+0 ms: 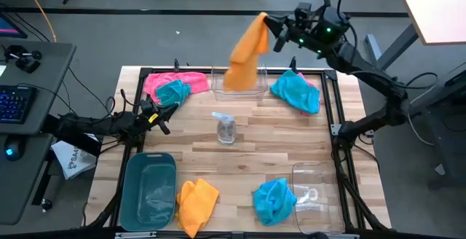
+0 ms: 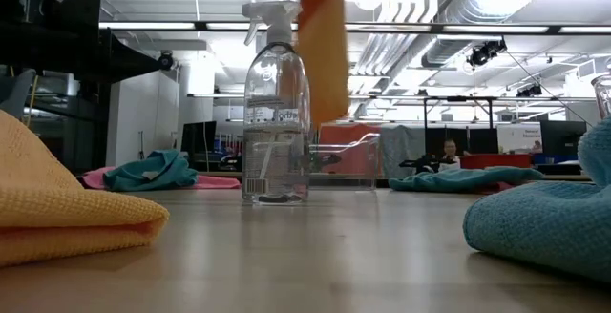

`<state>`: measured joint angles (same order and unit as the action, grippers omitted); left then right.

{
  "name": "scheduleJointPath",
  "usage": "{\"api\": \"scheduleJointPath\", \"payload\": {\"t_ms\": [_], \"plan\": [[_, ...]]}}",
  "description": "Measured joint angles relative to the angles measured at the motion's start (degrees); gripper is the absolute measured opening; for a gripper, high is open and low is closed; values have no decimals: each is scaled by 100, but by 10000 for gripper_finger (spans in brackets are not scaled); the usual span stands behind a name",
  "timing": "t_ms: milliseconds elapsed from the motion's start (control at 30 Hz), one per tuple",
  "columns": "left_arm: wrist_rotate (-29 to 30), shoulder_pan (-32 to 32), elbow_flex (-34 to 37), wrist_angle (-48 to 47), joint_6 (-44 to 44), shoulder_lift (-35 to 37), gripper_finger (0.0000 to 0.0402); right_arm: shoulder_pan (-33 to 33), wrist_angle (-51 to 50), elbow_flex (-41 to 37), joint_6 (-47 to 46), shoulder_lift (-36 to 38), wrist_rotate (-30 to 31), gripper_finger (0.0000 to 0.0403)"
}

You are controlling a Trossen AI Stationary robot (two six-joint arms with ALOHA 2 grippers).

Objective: Sort microfiber towel by color & place in baskets
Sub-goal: Put the top yellow microfiber cloth into the top transparent bin

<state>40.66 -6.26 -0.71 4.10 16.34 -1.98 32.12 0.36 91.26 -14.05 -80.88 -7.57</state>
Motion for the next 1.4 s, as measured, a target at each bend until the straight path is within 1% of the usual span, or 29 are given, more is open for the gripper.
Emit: {"api": "scheduleJointPath", "payload": {"t_ms": [100, 167, 267, 333, 533, 667, 733, 800, 900, 1033, 1133, 1200, 1300, 1400], "plan": [[1, 2, -2, 2, 0, -2, 0, 36, 144, 0, 87, -162, 110, 0], [0, 2, -1, 0, 1, -2, 0, 57, -95, 0, 251, -253, 275, 0], [0, 0, -2, 0, 0, -2, 0, 61, -482, -1, 487, -403, 735, 0], [0, 1, -1, 2, 0, 0, 0, 63, -681, -4, 526, -493, 887, 0], [1, 0, -2, 0, 1, 0, 0, -28, -1577, -7, 704, -734, 881, 0], [0, 0, -2, 0, 0, -2, 0, -133, -2345, -21, 791, -741, 573, 0], [0, 2, -1, 0, 0, -2, 0, -212, -2500, -142, 852, -739, 489, 0], [0, 0, -2, 2, 0, -2, 0, -276, -2465, -351, 822, -741, 395, 0], [0, 2, -2, 1, 0, -2, 0, -348, -1790, -834, 540, -780, 282, 0], [1, 1, -1, 1, 0, -1, 0, -311, -591, -1469, -119, -1044, 302, 0], [0, 0, 0, 0, 2, 0, 0, -210, -80, -1568, -856, -1406, 313, 0], [0, 2, -2, 2, 0, -2, 0, -189, -196, -1470, -1124, -1735, 337, 0], [0, 0, 0, 2, 0, -2, 0, -200, -605, -1301, -1141, -2194, 447, 0], [0, 1, -1, 1, 0, -1, 0, -227, -1091, -1067, -1195, -2475, 608, 3]]}}
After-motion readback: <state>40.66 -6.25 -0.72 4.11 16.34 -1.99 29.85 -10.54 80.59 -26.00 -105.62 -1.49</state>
